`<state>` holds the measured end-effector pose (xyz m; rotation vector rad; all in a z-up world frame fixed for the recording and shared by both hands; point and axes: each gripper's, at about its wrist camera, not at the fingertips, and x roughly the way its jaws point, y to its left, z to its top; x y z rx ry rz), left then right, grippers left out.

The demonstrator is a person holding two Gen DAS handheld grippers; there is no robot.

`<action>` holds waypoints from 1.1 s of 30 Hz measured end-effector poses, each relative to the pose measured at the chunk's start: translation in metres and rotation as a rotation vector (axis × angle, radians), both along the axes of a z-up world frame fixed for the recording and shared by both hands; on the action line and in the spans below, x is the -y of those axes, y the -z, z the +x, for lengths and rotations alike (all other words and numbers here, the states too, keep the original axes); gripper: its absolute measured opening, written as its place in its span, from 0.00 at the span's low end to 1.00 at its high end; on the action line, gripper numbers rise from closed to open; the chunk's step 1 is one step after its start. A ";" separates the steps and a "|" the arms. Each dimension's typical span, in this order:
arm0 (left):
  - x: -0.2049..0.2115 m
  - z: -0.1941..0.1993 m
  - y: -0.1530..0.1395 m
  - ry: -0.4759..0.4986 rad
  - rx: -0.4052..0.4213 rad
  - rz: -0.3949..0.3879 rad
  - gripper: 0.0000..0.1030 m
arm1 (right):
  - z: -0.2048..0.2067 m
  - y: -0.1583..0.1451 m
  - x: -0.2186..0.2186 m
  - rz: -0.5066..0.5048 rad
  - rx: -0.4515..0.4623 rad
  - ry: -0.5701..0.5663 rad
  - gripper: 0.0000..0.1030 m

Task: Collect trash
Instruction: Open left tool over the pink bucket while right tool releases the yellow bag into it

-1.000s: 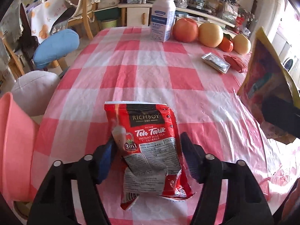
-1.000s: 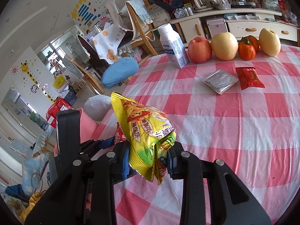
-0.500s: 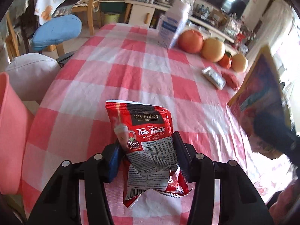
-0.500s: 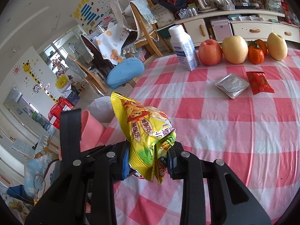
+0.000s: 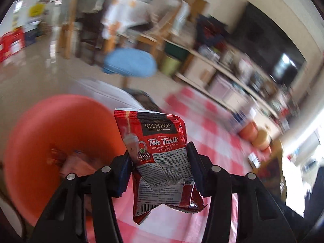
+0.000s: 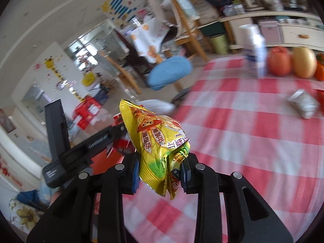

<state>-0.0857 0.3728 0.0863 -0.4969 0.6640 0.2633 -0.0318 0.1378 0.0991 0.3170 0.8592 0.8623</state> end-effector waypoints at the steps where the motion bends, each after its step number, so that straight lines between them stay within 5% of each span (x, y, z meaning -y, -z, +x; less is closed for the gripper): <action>1: -0.014 -0.005 -0.001 -0.049 0.005 -0.010 0.51 | -0.001 -0.002 -0.013 0.009 -0.003 -0.025 0.31; 11: -0.112 -0.041 0.016 -0.375 -0.014 -0.165 0.51 | -0.014 -0.018 -0.133 0.049 0.001 -0.218 0.33; 13: -0.119 -0.042 0.020 -0.416 -0.028 -0.170 0.52 | -0.011 -0.017 -0.148 0.058 -0.022 -0.232 0.36; 15: -0.124 -0.045 0.021 -0.445 -0.033 -0.160 0.54 | -0.010 -0.014 -0.157 0.036 -0.030 -0.222 0.55; 19: -0.116 -0.036 0.012 -0.429 -0.045 -0.055 0.73 | -0.012 -0.013 -0.151 0.026 -0.024 -0.192 0.64; 26: -0.087 -0.028 -0.005 -0.363 0.034 0.070 0.80 | -0.027 -0.020 -0.112 -0.074 0.083 -0.090 0.80; 33: -0.050 -0.021 -0.017 -0.237 0.159 0.184 0.87 | -0.048 -0.015 -0.074 -0.170 0.163 -0.034 0.82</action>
